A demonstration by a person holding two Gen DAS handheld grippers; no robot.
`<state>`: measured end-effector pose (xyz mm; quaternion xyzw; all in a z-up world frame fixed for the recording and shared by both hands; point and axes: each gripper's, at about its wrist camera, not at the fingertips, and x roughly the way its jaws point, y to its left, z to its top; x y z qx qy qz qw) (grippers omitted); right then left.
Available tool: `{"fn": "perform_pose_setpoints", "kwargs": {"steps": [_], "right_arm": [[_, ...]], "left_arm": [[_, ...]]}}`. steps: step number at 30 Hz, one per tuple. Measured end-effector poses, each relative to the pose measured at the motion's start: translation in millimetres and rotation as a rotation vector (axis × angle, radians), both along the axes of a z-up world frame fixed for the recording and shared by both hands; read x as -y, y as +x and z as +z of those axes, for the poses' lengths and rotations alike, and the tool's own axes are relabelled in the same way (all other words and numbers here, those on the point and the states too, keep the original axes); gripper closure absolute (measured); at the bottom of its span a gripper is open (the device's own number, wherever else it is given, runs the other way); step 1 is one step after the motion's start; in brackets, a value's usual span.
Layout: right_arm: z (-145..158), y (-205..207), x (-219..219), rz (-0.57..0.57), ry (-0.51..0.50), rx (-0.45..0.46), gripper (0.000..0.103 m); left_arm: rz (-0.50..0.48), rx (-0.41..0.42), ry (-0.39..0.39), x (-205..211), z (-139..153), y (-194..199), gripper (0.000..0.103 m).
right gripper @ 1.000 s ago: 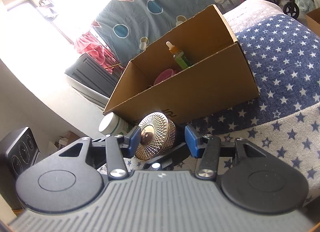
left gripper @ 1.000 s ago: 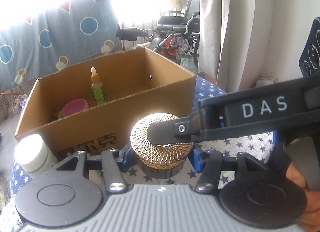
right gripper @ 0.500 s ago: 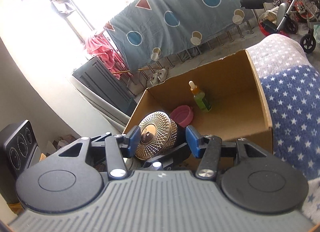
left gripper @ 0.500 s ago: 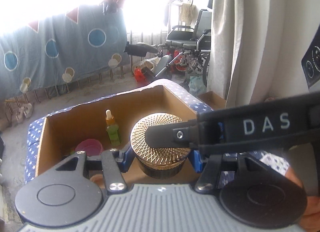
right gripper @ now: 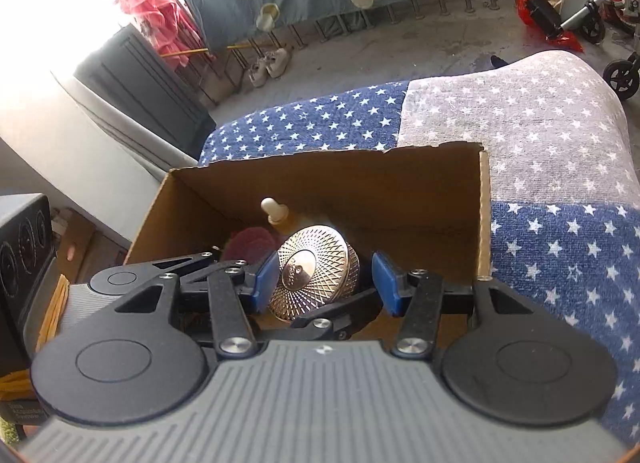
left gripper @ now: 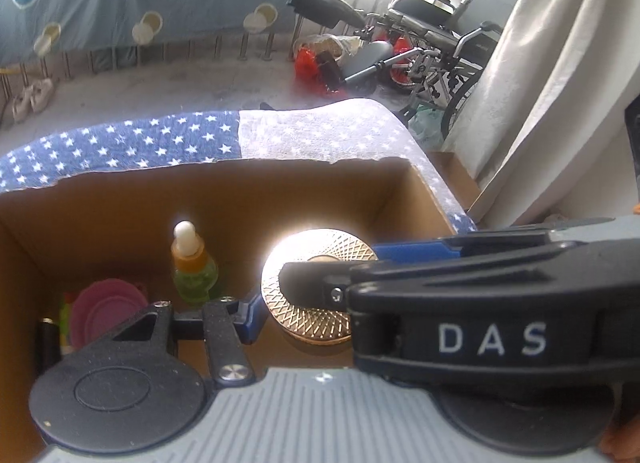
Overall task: Organize rigid objects
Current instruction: 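Carry the gold-lidded jar over the box and open the right gripper, then move the right gripper to the white plug charger and grasp it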
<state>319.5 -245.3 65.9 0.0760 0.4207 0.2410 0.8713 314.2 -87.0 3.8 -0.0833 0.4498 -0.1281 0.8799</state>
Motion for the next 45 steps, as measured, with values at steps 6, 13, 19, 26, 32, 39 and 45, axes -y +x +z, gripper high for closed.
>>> {"fn": "perform_pose_setpoints", "kwargs": {"steps": [6,13,19,26,32,39,45], "right_arm": [[0.2,34.5,-8.8,0.036,-0.095,0.013,0.054],[-1.6,41.2,-11.8,0.063,-0.164,0.06,0.054],[2.4,32.5,-1.8,0.058,-0.11,0.094,0.054],[35.9,-31.1,28.1,0.013,0.086,0.181,0.053],[50.3,-130.1,70.9,-0.024,0.337,0.268,0.051],[8.8,-223.9,76.9,-0.034,0.475,0.26,0.049],[-45.0,-243.9,44.3,-0.02,0.494,0.15,0.047]], "left_arm": [[0.007,-0.04,-0.031,3.7,-8.4,18.7,0.046],[-0.01,-0.036,-0.04,16.2,-9.9,25.0,0.039],[-0.016,-0.001,-0.044,17.4,5.5,12.3,0.035],[-0.062,0.118,0.012,10.0,53.3,-54.8,0.026],[-0.12,0.21,0.019,-20.1,86.7,-150.2,0.019],[-0.113,0.228,0.045,-51.0,80.3,-240.3,0.017],[-0.088,0.196,0.131,-54.9,35.2,-267.6,0.017]]}}
